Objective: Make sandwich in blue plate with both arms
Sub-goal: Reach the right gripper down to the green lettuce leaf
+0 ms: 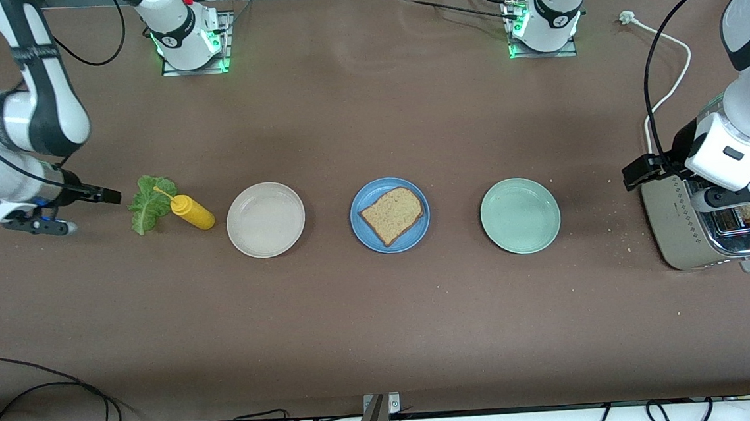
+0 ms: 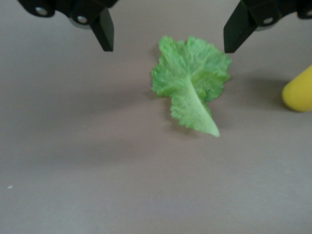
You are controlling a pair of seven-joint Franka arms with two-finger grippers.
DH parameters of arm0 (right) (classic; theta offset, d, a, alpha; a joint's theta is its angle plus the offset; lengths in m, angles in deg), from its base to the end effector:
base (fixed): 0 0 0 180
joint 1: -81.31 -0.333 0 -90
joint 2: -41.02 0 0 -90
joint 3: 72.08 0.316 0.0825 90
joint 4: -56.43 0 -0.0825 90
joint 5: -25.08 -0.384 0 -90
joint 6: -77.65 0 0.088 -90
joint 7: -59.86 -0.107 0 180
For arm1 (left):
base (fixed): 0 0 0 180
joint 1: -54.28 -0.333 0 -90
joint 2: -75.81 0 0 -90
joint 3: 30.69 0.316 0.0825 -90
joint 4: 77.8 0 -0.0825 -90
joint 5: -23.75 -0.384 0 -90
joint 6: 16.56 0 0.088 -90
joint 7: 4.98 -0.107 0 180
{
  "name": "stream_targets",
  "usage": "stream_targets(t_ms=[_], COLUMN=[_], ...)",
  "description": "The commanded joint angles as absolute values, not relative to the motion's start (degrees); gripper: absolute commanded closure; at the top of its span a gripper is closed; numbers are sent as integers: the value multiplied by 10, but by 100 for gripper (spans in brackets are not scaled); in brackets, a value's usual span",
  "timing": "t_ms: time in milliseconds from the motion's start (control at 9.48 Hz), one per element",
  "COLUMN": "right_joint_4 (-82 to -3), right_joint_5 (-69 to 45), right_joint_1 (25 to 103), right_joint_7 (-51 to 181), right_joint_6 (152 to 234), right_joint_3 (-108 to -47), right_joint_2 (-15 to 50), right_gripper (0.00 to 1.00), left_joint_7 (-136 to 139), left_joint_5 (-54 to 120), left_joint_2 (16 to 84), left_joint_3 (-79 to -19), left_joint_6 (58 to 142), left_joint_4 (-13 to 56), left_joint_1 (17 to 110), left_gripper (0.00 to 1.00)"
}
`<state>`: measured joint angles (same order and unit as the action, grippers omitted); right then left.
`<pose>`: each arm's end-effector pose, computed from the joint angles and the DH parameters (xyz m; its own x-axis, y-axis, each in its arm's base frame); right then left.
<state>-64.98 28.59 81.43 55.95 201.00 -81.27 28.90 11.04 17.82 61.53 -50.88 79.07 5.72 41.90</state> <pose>0.5426 -0.0906 0.3007 0.9658 -0.1956 -0.1702 -0.1824 -0.9791 0.0898 0.6289 -0.0512 0.5464 0.9899 0.1407 -0.0170 0.1403 -0.9898 -0.0231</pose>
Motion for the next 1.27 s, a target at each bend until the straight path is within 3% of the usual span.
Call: stream_targets(t_ms=[0,211,317,422,633,739,844,1161], right_joint_4=[-654,-652,-640,-636,-631,-627,-627,-570], right_joint_5=[279,239,221,211,211,210,210,211], right_joint_1=[814,811,808,806,806,807,807,808], right_joint_7=[536,534,534,534,534,537,541,549], right_joint_6=[2096,2145,2146,2148,2146,2144,2142,2065], right_joint_3=[-810,-810,-806,-802,-802,-802,-802,-802], right_joint_2=[203,170,158,149,147,147,147,147], right_gripper=[0,3,9,22,75,91,99,100], left_joint_7=[87,87,87,87,87,87,87,87], left_joint_5=[166,166,166,166,165,164,165,164], left_joint_2=[611,611,611,611,611,611,611,611], left_joint_3=[-511,-512,-512,-512,-512,-512,-512,-512], left_joint_6=[774,774,774,774,774,774,774,772], left_joint_4=[40,40,40,40,40,40,40,40], left_joint_1=[416,416,416,416,416,416,416,416], left_gripper=[0,0,0,0,0,0,0,0])
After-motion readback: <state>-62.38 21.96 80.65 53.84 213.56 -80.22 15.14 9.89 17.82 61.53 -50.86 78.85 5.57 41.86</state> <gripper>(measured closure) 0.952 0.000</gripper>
